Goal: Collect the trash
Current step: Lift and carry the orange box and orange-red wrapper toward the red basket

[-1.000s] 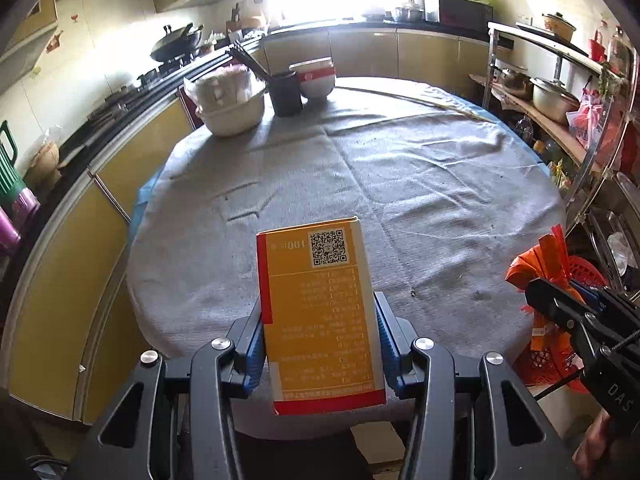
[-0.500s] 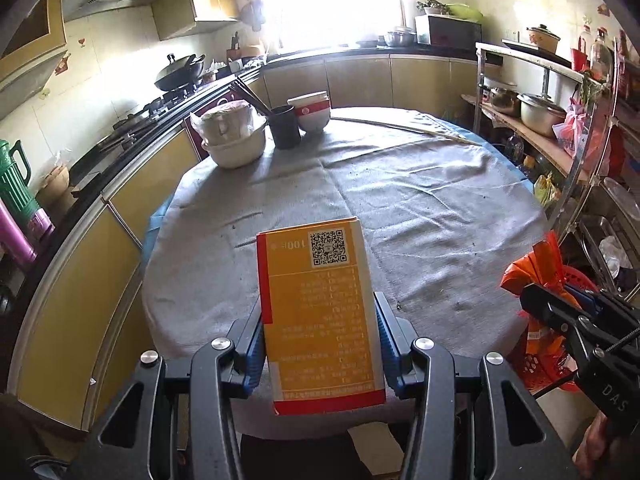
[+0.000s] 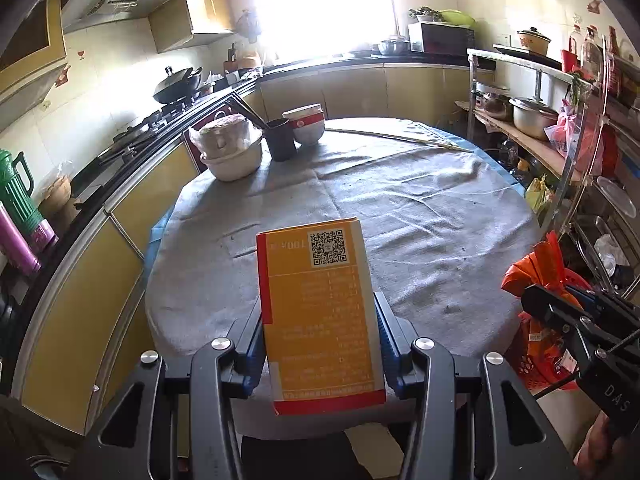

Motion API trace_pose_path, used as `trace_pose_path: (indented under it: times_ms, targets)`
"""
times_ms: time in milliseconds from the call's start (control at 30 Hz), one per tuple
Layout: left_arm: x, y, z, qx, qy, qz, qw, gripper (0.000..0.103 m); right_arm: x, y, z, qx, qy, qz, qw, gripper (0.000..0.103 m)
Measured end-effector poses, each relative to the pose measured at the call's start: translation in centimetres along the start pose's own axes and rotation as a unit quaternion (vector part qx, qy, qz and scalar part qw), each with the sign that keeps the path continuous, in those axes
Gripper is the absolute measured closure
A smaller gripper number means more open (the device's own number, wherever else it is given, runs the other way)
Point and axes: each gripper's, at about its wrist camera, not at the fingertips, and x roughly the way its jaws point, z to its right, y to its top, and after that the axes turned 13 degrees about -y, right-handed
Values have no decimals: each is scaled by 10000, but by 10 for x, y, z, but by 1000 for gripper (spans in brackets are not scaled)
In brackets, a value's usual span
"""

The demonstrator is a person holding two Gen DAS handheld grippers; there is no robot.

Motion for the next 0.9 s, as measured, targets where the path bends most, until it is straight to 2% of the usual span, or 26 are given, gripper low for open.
trace_pose_path:
  times_ms: [400,900]
  targets:
    - [-1,-1,10,152,3,16,9999,53,-10,-2,9,111,-83,61,9999,75]
    - [1,1,41,506,-20,-29,9987,53,-21,-11,40,439,-207,74,9988,75]
